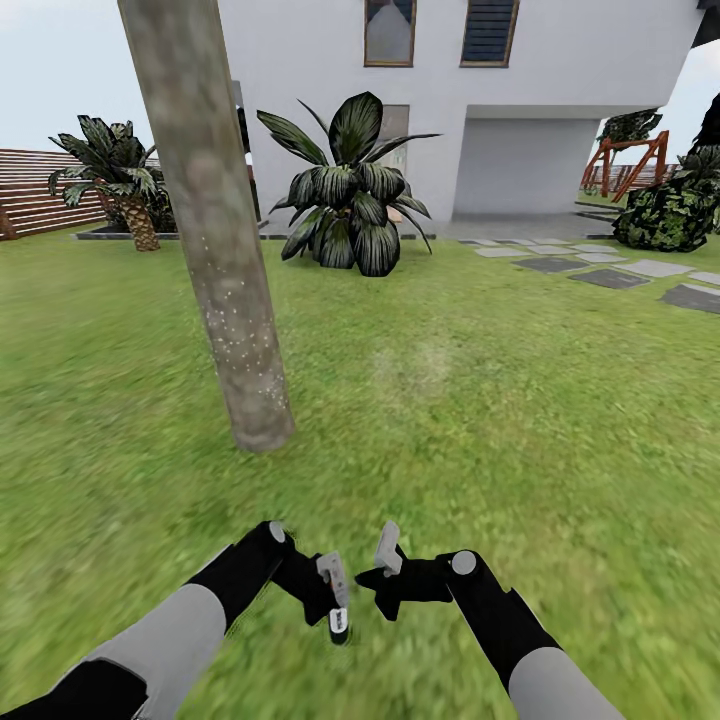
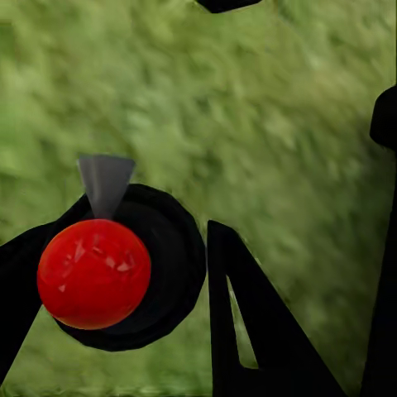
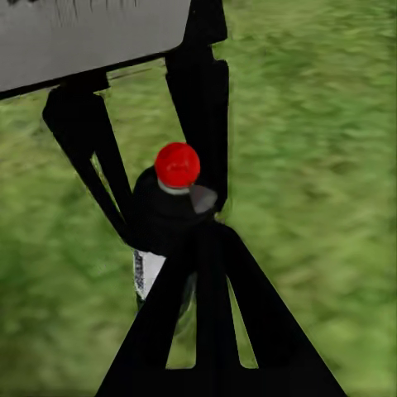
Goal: In the garden, pick up the pesticide atomizer on the floor and spray pesticide onto both trees until each tree trunk is fully covered.
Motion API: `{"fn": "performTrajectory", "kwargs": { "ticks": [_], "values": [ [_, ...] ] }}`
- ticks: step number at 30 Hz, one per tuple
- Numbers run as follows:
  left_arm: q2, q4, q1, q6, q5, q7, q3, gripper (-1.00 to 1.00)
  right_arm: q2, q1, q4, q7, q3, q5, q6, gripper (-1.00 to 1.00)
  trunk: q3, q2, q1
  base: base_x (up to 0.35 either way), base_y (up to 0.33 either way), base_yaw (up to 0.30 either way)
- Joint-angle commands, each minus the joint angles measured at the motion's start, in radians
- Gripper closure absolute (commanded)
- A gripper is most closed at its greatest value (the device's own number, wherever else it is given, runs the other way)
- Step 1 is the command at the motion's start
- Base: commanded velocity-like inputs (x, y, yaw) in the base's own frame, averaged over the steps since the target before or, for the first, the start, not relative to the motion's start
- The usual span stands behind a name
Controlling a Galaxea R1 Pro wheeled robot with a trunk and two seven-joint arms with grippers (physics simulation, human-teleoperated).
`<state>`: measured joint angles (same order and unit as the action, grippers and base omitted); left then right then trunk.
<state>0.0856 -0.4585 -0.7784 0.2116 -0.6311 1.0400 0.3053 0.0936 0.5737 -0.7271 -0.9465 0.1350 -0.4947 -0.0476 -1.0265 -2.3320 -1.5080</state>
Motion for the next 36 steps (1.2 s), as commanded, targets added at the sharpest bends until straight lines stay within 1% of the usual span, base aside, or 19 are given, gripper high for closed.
{"fn": "performTrajectory", "kwargs": {
  "ticks": [1, 7, 9, 11, 15, 17, 18, 20, 23, 24, 27, 28, 29, 30, 31, 32, 34, 35, 36],
  "values": [
    [-0.017, 0.0, -0.001, 0.0, 0.002, 0.0, -0.001, 1.0, 0.0, 0.0, 0.0, 0.0, 0.0, 0.0, 0.0, 1.0, 0.0, 0.0, 0.0, 0.0, 0.0, 0.0],
    [-0.088, -0.003, -0.001, 0.0, 0.001, 0.002, -0.002, 1.0, -0.005, 0.0, -0.001, 0.0, -0.001, -0.001, -0.001, 1.0, 0.0, 0.0, 0.0, 0.0, 0.0, 0.0],
    [-0.118, -0.008, -0.001, 0.001, 0.001, 0.019, -0.002, 1.0, -0.007, 0.0, 0.001, 0.0, -0.001, -0.001, -0.001, 1.0, 0.0, 0.0, 0.0, 0.0, 0.0, 0.0],
    [-0.134, -0.008, -0.006, 0.003, 0.001, 0.027, -0.002, 1.0, -0.008, 0.0, 0.001, 0.0, 0.0, 0.0, -0.002, 1.0, 0.0, 0.0, 0.0, 0.0, 0.0, 0.0],
    [-0.152, -0.001, -0.028, 0.012, 0.002, 0.029, -0.002, 1.0, -0.006, 0.0, 0.005, 0.001, 0.001, 0.001, -0.003, 1.0, 0.0, 0.0, 0.0, 0.0, 0.0, 0.0],
    [-0.179, 0.001, -0.025, 0.013, 0.003, 0.029, -0.003, 1.0, -0.006, 0.0, 0.009, 0.002, 0.001, 0.001, -0.003, 1.0, 0.0, 0.0, 0.0, 0.0, 0.0, 0.0],
    [-0.193, 0.001, -0.023, 0.014, 0.003, 0.029, -0.003, 1.0, -0.006, 0.0, 0.01, 0.002, 0.0, 0.001, -0.003, -1.0, 0.0, 0.0, 0.0, 0.0, 0.0, 0.0],
    [-0.21, 0.001, -0.018, 0.014, 0.004, 0.027, -0.003, 1.0, -0.006, 0.0, 0.011, 0.004, -0.001, 0.001, -0.003, -1.0, 0.0, 0.0, 0.0, 0.0, 0.0, 0.0],
    [-0.225, 0.003, -0.016, 0.016, 0.004, 0.003, -0.009, 1.0, -0.008, 0.0, 0.021, 0.021, -0.009, 0.002, -0.004, -1.0, 0.0, 0.0, 0.0, 0.0, 0.0, 0.0],
    [-0.232, 0.005, -0.015, 0.016, 0.008, -0.037, -0.014, 1.0, -0.009, -0.001, 0.046, 0.073, -0.012, 0.003, -0.005, -1.0, 0.0, 0.0, 0.0, 0.0, 0.0, 0.0],
    [-0.228, 0.009, -0.013, 0.016, 0.016, -0.208, -0.088, 1.0, -0.009, -0.002, 0.194, 0.381, -0.071, 0.007, -0.017, -1.0, 0.0, 0.0, 0.0, 0.0, 0.0, 0.0],
    [-0.222, 0.024, -0.008, 0.014, 0.028, -0.27, -0.14, 1.0, -0.01, -0.003, 0.263, 0.5, -0.121, 0.009, -0.053, -1.0, 0.0, 0.0, 0.0, 0.0, 0.0, 0.0],
    [-0.217, 0.048, -0.003, 0.01, 0.055, -0.318, -0.186, 1.0, -0.011, -0.003, 0.313, 0.582, -0.176, 0.009, -0.105, -1.0, 0.0, 0.0, 0.0, 0.0, 0.0, 0.0],
    [-0.213, 0.071, 0.001, 0.007, 0.087, -0.367, -0.223, 1.0, -0.013, -0.004, 0.358, 0.653, -0.232, 0.008, -0.157, -1.0, 0.0, 0.0, 0.0, 0.0, 0.0, 0.0],
    [-0.21, 0.102, 0.01, 0.003, 0.142, -0.448, -0.251, 1.0, -0.022, -0.005, 0.408, 0.745, -0.304, 0.008, -0.221, -1.0, 0.0, 0.0, 0.0, 0.0, 0.0, 0.0],
    [-0.21, 0.116, 0.02, -0.008, 0.191, -0.518, -0.26, 1.0, -0.028, -0.006, 0.434, 0.811, -0.339, 0.007, -0.258, -1.0, 0.0, 0.0, 0.0, 0.0, 0.0, 0.0],
    [-0.208, 0.13, 0.061, -0.085, 0.313, -0.677, -0.267, 1.0, -0.045, -0.017, 0.46, 0.927, -0.368, 0.007, -0.304, -1.0, 0.0, 0.0, 0.0, 0.0, 0.0, 0.0],
    [-0.205, 0.133, 0.092, -0.131, 0.364, -0.755, -0.269, 1.0, -0.055, -0.033, 0.464, 0.973, -0.374, 0.008, -0.32, -1.0, 0.0, 0.0, 0.0, 0.0, 0.0, 0.0],
    [-0.192, 0.134, 0.134, -0.17, 0.407, -0.846, -0.269, 1.0, -0.063, -0.059, 0.467, 1.017, -0.381, 0.009, -0.351, -1.0, 0.0, 0.0, 0.0, 0.0, 0.0, 0.0]
  ]
}}
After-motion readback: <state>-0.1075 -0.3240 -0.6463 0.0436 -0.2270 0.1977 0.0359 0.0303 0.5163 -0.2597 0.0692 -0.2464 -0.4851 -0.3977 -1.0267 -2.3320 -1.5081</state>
